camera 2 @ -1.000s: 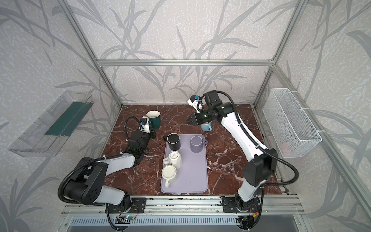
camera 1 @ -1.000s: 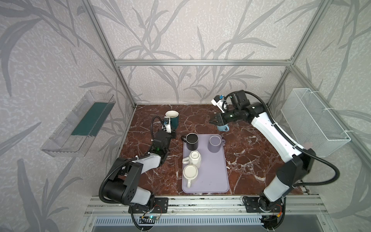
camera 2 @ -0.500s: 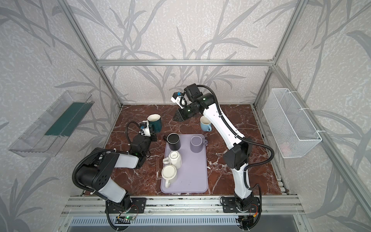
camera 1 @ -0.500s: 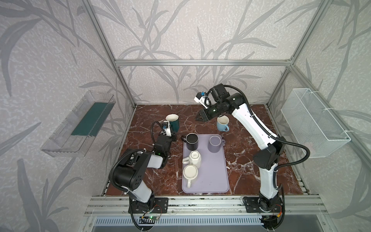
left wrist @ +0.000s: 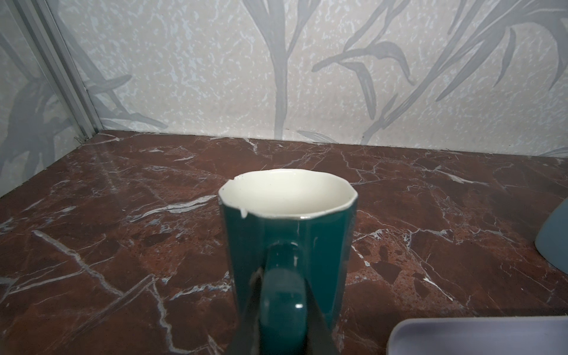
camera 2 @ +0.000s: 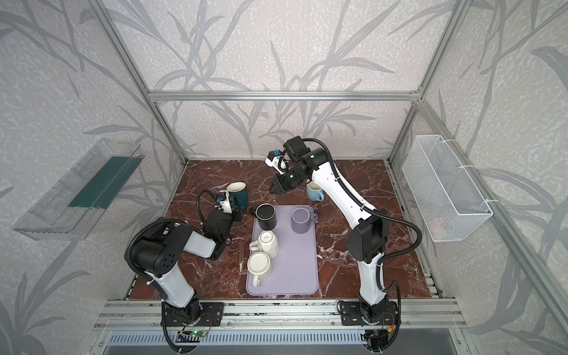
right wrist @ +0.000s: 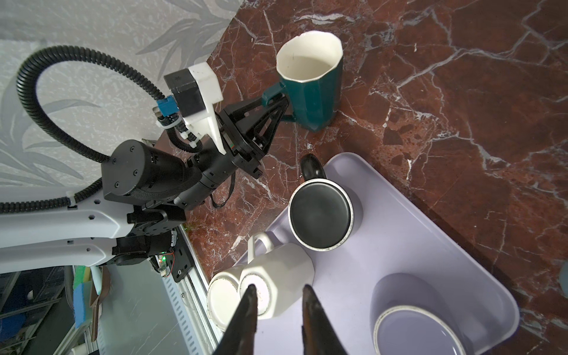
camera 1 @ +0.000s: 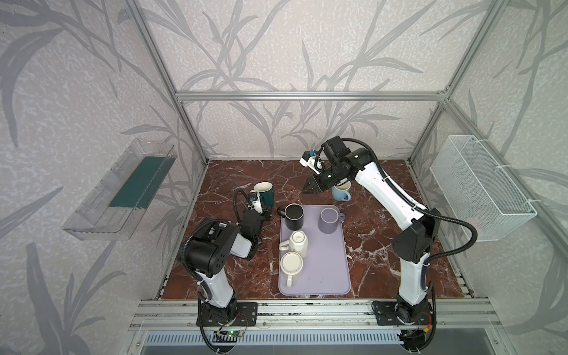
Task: Turn the mug right side up
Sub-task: Place the mug at the top-left of the table.
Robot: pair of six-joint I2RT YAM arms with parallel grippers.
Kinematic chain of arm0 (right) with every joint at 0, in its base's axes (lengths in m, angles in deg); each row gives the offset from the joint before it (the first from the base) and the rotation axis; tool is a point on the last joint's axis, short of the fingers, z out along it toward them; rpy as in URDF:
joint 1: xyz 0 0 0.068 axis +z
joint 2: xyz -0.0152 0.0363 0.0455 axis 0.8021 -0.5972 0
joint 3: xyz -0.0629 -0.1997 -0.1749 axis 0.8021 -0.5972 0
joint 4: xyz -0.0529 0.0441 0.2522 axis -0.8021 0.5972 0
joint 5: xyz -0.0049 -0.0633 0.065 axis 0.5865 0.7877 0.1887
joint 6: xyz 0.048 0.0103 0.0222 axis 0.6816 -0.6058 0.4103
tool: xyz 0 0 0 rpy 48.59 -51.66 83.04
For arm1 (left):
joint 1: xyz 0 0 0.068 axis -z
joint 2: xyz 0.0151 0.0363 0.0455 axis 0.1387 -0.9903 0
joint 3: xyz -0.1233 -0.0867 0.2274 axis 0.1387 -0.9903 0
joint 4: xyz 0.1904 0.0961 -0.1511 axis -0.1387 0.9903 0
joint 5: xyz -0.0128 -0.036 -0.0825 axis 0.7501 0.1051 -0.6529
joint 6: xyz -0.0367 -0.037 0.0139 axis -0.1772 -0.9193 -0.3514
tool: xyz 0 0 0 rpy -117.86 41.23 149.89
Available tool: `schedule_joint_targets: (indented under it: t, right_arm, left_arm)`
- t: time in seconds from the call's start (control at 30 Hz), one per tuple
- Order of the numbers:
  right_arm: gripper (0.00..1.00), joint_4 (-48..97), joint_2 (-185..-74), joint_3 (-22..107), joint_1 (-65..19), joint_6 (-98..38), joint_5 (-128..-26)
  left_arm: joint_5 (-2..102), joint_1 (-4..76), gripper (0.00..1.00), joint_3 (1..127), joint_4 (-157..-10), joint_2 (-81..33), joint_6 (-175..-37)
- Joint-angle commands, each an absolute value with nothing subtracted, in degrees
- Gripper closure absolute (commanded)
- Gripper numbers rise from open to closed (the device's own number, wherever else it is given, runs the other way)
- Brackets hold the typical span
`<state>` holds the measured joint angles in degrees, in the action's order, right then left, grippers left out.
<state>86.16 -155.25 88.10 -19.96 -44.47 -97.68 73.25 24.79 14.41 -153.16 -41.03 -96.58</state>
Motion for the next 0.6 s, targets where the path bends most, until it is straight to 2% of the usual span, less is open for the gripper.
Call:
schedule_joint_targets:
  t: [0.0,0.37,0.57]
  right_arm:
    - [0.74,85.5,-152.2,87.7,-19.9,-45.3,-97.6]
    - [0.73,84.5,-149.7,85.3,-20.5,-45.5,-97.1]
    - [0.73,83.6,-148.4,83.8,-20.9,-45.3,-97.3]
  left_arm:
    - [73.3,25.0,1.00,14.9,-161.1,-40.6,-98.0]
    - [72.2,26.3,0.99,14.1,-161.1,-41.8,-96.8]
    - [72.6,26.4,0.90,13.4,-161.1,-41.1,-97.3]
